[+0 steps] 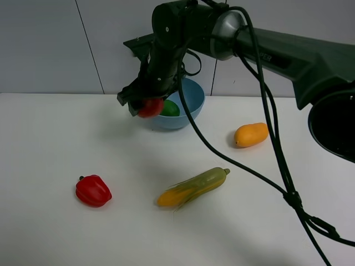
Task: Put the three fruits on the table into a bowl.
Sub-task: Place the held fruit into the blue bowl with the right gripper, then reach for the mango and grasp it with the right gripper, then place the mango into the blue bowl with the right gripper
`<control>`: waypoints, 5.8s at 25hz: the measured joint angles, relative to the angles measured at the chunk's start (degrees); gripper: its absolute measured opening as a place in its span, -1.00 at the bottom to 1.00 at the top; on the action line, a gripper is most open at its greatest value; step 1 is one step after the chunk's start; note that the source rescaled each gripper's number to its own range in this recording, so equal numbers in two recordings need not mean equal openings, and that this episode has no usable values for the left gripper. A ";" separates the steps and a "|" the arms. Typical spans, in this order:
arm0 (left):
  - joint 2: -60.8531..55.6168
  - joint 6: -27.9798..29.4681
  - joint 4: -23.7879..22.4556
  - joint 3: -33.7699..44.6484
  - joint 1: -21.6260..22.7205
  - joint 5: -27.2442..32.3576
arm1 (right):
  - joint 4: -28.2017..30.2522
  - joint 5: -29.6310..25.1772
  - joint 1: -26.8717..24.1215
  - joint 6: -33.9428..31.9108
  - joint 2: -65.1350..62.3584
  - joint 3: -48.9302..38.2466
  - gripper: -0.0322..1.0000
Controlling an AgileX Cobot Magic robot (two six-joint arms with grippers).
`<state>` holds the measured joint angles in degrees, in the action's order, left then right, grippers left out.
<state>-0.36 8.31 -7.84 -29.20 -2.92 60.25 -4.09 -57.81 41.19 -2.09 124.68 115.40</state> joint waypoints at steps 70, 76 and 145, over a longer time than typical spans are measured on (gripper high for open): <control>0.00 0.00 -0.06 0.00 0.00 0.00 | 3.25 17.62 -30.99 -25.73 -31.23 -55.48 0.28; 0.00 0.00 -0.06 0.00 0.00 0.00 | -0.01 23.54 -32.39 -30.61 -26.83 -55.67 0.28; 0.00 0.00 -0.08 0.00 0.00 0.00 | -21.46 39.38 -27.20 -3.49 -17.90 -41.31 -0.94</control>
<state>-0.36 8.31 -7.92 -29.20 -2.92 60.25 -25.55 -18.43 13.99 -5.57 106.77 74.09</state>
